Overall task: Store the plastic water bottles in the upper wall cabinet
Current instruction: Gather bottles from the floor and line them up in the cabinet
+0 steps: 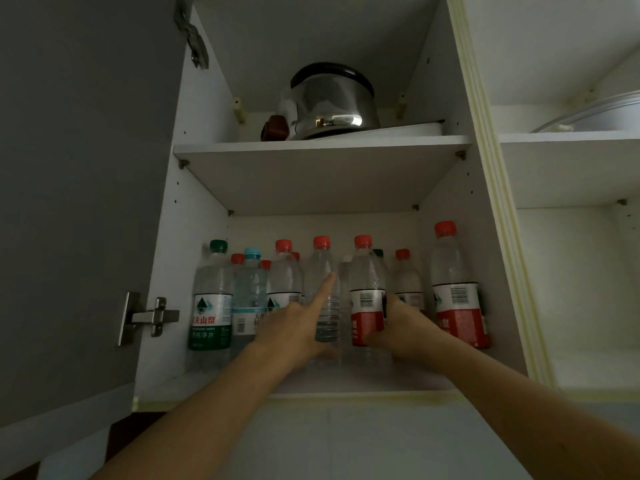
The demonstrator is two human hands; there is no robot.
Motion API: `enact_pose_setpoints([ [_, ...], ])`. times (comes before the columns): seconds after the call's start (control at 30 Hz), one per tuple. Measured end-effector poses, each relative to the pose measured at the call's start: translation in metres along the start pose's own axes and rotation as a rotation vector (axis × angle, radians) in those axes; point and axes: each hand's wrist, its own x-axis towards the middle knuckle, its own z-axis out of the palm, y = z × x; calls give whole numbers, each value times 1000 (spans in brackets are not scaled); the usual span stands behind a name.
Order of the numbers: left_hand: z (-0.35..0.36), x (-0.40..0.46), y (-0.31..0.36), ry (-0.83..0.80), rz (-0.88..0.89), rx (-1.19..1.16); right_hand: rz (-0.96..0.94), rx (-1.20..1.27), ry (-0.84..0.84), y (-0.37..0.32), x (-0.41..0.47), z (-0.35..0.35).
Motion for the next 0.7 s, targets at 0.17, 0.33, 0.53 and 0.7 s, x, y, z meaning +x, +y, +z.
enact_pose_setpoints([
  [0.17,4,3,6,34,-39,107,12,-1,-34,-1,12,5],
  [0.33,10,5,7,43,-60,141,-2,-16,-32,-1,19,10],
  [0.53,17,3,4,103,-59,151,-3,-30,-10,-4,24,18],
  [0.7,17,3,3,88,-71,113,0,-19,-17,-5,28,22],
])
